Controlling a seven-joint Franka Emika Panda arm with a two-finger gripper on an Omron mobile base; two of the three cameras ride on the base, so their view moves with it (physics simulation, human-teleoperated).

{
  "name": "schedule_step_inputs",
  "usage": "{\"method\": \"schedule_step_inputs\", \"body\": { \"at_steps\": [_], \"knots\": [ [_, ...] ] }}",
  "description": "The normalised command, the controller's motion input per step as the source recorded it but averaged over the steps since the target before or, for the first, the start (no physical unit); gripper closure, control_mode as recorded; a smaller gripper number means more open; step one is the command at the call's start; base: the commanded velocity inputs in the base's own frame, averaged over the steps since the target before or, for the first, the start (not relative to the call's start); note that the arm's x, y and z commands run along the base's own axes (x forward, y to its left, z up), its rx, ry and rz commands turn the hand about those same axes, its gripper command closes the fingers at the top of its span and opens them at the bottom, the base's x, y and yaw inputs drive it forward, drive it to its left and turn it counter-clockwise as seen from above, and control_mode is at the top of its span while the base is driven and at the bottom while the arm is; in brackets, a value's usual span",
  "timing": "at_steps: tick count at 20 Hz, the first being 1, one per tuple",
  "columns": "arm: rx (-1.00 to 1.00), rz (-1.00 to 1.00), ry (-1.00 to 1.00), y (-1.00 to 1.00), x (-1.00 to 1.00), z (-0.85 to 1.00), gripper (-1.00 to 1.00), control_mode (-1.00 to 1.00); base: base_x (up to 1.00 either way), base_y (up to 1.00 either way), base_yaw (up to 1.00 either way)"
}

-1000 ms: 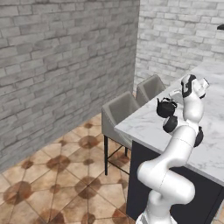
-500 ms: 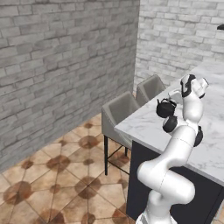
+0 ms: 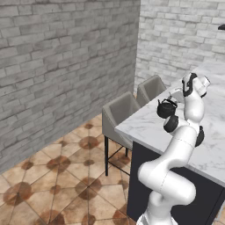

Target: The kettle is done boiling. Turn off the stove, then wait for 300 timesteps before moving the kettle to the dining table.

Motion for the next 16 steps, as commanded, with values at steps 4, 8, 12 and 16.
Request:
{"method": "schedule_step_inputs", "body": {
  "at_steps": [4,8,12,16],
  "knots": [
    [0.00,-0.03,0.00,0.00,-0.03,0.30,-1.00,-1.00,0.00,0.00,0.00],
    [0.00,-0.04,0.00,0.00,-0.18,0.30,-1.00,-1.00,0.00,0.00,0.00],
    [0.00,-0.07,0.00,-0.01,-0.40,0.29,-1.00,-1.00,0.00,0.00,0.00],
    [0.00,-0.10,-0.01,-0.03,-0.58,0.26,-1.00,-1.00,0.00,0.00,0.00]
  ]
}}
